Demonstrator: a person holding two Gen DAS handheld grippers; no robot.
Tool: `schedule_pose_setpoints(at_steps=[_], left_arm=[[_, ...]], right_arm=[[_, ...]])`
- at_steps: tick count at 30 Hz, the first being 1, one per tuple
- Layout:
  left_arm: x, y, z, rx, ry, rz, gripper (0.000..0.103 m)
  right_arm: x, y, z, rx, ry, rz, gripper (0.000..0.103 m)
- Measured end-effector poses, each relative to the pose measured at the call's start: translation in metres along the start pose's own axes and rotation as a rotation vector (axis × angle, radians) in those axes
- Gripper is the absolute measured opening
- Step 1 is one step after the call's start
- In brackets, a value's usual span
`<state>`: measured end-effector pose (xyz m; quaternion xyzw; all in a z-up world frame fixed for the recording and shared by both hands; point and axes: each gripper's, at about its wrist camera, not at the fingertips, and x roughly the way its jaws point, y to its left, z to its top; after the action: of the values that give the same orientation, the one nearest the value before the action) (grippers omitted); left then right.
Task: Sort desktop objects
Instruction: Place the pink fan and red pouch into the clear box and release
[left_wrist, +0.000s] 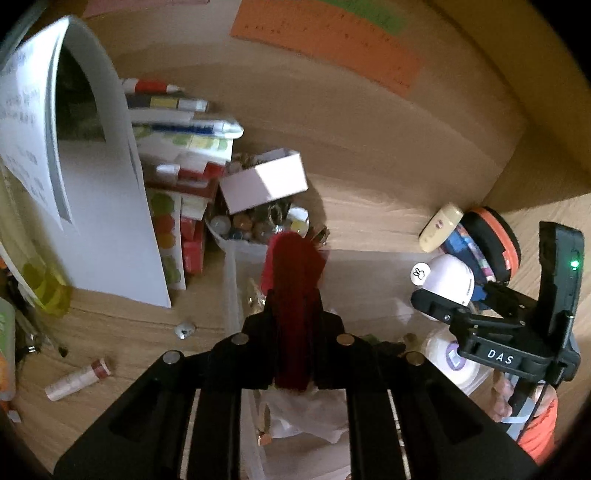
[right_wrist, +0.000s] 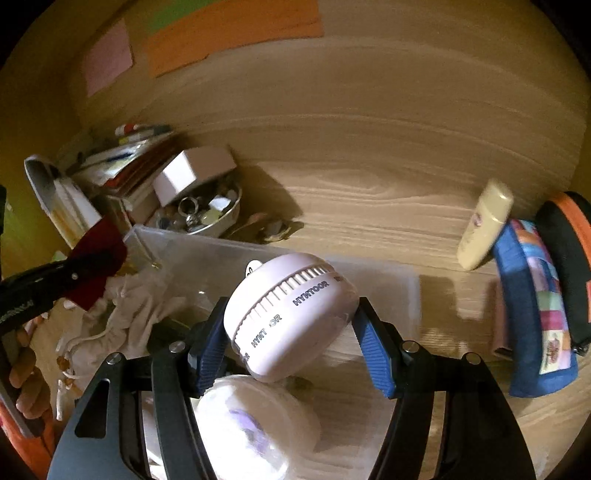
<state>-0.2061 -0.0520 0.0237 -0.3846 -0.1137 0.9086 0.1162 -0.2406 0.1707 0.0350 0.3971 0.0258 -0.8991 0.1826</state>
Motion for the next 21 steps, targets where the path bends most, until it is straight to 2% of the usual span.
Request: schedule_pose_setpoints(at_steps=[2,4,10,14,21], left_arm=[[0.004,0.001,-0.001,-0.006,0.016,0.003,0.018],[0.005,0.002,-0.003,-0.005,0.017,0.011,0.032],[0.001,-0.004,-0.005,0.024,0.026,-0.016,0.053],[0.000,-0.013,-0.007,0.064,0.016,0.015,0.056],[-0.005,-0.017,-0.007,0.094,0.001,-0.008,0.074]], right_arm=[[0.004,0.007,0.000,-0.023,0.007,-0.010,0.062],[0.007,0.014,0.000,-0.041,0.020,-0.014,0.062],[0.018,0.029,0.000,-0.110,0.078,-0.064,0.062],[0.024,0.034,-0.001,-0.135,0.115,-0.069,0.062],[0.022,0.045,-0.004,-0.176,0.148,-0.101,0.062]])
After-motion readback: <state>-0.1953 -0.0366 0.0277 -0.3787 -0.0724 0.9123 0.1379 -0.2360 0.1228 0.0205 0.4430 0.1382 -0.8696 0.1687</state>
